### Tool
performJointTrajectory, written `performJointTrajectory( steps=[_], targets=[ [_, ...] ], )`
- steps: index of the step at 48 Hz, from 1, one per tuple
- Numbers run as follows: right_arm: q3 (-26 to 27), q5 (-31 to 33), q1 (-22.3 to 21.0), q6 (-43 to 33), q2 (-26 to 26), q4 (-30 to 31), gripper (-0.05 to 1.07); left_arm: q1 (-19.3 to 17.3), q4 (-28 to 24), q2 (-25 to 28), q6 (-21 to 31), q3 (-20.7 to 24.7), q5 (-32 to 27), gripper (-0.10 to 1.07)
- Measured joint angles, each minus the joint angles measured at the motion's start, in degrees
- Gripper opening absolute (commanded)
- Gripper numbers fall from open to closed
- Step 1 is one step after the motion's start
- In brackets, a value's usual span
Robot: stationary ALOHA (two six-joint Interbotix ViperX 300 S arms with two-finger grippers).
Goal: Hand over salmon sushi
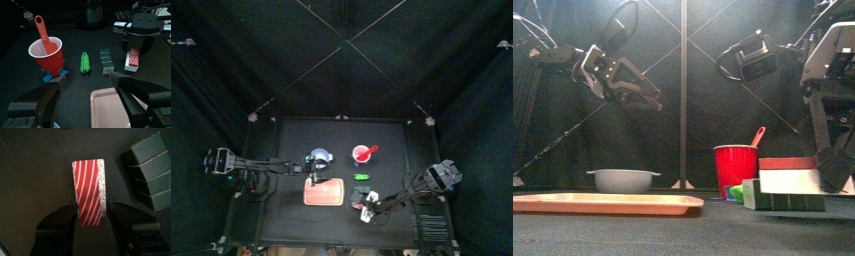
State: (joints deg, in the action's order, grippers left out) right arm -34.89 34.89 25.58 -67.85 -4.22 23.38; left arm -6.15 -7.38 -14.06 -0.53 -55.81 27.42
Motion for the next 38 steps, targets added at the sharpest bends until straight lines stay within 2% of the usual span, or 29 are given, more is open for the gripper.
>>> performJointTrajectory(
  steps=[10,23,38],
  targets=[
    [-0.1,0.0,-0.8,-0.1,2.5,1.9,0.65,0.3,0.1,0.0,0.1,0.7,-1.8,1.03],
    [-0.1,-0.6,-3.5,0.0,7.6,6.2,0.65,4.4,1.0,0.3,0.4,4.7,-8.1,1.03],
    [-1.3,-1.1,-9.6,-0.1,10.9,17.7,0.64,5.0,2.6,-1.9,0.4,4.7,-8.6,1.03]
  ],
)
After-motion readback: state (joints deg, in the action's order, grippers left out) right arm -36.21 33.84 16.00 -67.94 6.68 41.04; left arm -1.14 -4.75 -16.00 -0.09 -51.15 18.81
